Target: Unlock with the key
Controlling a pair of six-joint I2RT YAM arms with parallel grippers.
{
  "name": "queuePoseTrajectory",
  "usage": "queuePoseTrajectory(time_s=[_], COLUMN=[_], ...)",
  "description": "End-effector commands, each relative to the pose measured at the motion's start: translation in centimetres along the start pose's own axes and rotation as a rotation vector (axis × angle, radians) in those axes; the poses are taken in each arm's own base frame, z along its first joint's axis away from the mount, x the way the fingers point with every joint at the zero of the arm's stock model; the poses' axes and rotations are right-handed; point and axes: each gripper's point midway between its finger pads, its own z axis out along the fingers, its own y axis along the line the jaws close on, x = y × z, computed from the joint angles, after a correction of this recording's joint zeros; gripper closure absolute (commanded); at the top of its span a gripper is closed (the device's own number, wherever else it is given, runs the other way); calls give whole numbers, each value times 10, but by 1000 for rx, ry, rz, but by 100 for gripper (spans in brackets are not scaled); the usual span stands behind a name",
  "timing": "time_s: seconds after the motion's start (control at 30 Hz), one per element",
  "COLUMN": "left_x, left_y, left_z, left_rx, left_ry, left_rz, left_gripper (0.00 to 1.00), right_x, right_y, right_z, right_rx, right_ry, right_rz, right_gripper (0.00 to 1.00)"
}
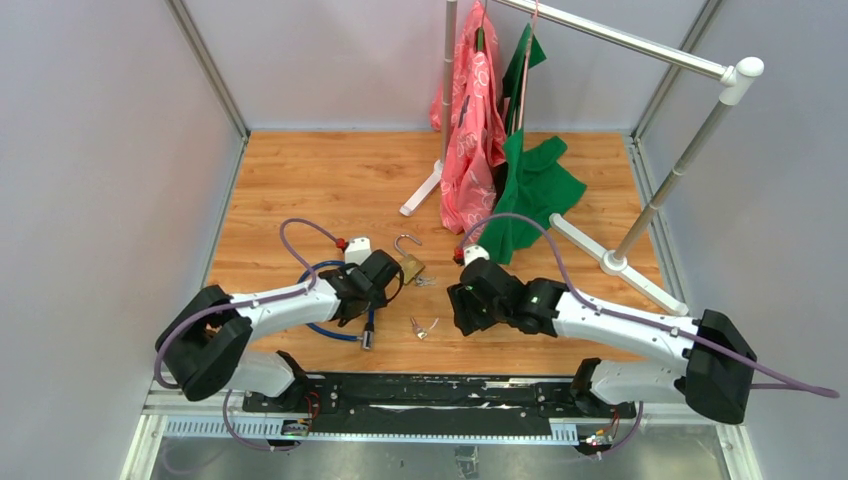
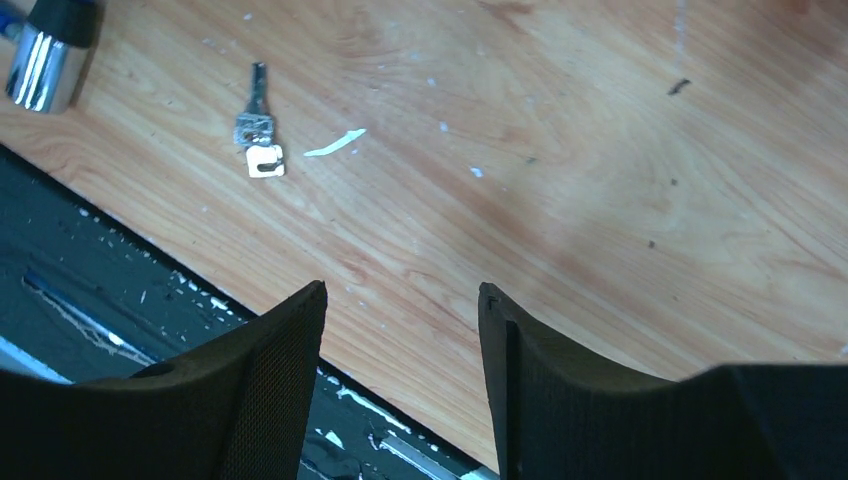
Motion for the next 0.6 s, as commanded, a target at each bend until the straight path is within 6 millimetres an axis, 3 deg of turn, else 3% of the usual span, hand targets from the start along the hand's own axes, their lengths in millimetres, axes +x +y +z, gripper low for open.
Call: queuePoseTrajectory(time_s=[0.0,0.1,0.23,0.57], left_x=[-2,-10,-28,-72], left_y=[10,10,15,42], left_z=[-4,-11,-28,-87], left_rx=[-17,-6,-2,-2], left_ry=[0,-19,-79,-214], left_rz=[10,12,0,-5], left_gripper=[46,34,26,19], right_x=[-6,-4,-3,-11], right_y=[33,49,67,86], right_z=[-1,3,13,49], right_rx=[-106,-131,-133,-67], right_ry=[0,20,49,126], right_rz=[-109,-167,-230,-236], right_gripper=[40,39,39,43])
